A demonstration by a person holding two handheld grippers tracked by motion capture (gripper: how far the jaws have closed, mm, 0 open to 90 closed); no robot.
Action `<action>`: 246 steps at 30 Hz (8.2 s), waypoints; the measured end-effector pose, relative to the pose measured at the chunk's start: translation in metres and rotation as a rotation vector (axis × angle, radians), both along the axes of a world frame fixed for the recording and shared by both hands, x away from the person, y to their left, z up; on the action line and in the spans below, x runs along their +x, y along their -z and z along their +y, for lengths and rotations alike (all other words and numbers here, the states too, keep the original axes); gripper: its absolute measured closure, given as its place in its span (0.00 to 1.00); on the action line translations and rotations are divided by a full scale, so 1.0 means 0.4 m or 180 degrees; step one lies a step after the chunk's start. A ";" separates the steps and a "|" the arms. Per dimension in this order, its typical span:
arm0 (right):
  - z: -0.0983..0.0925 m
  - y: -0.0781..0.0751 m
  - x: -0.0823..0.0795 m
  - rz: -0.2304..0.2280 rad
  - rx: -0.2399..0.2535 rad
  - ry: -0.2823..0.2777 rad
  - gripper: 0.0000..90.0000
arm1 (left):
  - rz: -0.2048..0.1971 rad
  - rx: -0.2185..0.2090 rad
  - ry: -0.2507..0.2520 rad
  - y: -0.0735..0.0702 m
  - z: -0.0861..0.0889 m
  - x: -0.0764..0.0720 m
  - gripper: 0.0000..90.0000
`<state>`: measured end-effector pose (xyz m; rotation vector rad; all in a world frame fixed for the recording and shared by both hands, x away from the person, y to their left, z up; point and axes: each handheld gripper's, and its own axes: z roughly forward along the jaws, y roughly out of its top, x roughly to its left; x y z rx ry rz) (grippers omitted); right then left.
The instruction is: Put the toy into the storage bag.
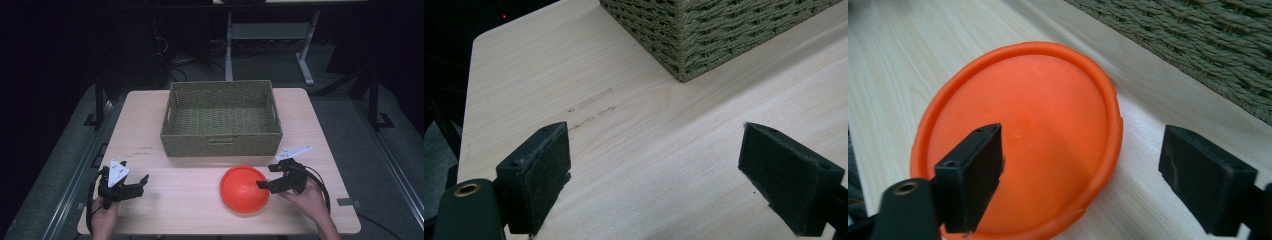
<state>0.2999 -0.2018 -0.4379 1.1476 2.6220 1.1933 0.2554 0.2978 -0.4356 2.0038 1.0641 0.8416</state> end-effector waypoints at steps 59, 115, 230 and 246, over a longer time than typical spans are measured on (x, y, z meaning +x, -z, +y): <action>-0.001 0.040 0.006 0.0289 -0.0078 0.0087 0.78 | 0.0044 0.0026 -0.0003 0.003 -0.005 0.006 0.14; 0.003 -0.189 0.000 -0.0016 0.0103 -0.0095 0.91 | 0.0057 0.0022 -0.0055 0.002 0.004 0.007 0.14; 0.072 -0.528 0.304 -0.0248 -0.0093 0.0201 0.91 | 0.0050 0.0027 -0.0048 0.002 0.004 0.007 0.14; 0.069 -0.480 0.375 -0.0160 -0.0151 0.0467 0.91 | 0.0061 -0.0034 -0.0058 0.003 0.003 0.006 0.14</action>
